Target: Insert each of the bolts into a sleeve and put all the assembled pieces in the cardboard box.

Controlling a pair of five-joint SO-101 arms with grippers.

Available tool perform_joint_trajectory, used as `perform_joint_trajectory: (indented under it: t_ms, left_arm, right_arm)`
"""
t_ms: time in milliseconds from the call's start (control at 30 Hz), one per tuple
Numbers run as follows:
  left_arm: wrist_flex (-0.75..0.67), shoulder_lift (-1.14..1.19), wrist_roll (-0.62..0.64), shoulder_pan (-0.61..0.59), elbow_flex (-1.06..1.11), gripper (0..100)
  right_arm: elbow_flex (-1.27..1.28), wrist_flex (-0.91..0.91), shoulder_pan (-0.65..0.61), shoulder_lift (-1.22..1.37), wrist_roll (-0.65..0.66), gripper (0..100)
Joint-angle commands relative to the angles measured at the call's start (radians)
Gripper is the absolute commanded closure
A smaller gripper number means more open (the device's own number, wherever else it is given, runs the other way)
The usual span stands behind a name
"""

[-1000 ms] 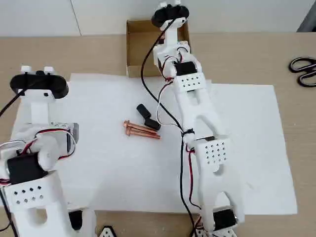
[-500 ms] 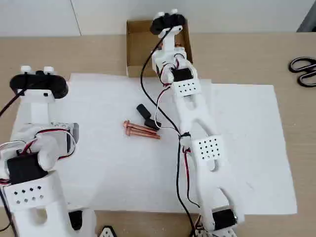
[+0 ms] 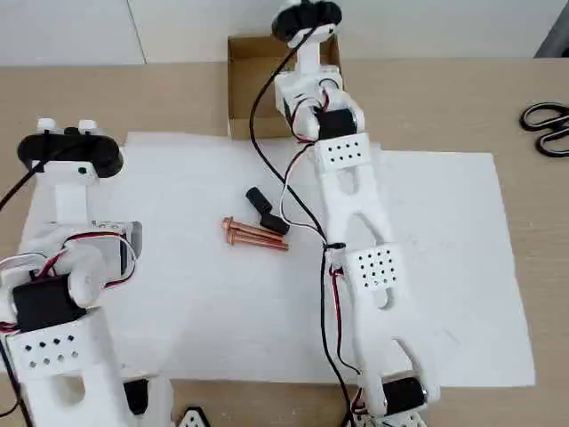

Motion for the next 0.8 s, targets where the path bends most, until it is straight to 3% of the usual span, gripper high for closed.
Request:
perform_joint_trajectory:
  t_ms: [0, 433, 767]
  left_arm:
    - [0.002, -0.015, -0.006, -0.002, -0.013, 81]
    - [0.008, -0.017, -0.003, -0.002, 0.025, 81]
    - [0.008, -0.017, -0.002, -0.006, 0.088, 82]
  right_arm:
    - [-0.115, 0.205, -0.001, -0.031, 0.006, 78.3]
    - [-0.118, 0.733, -0.007, -0.344, 0.006, 78.3]
    - [-0.118, 0.753, -0.077, -0.372, 0.008, 78.3]
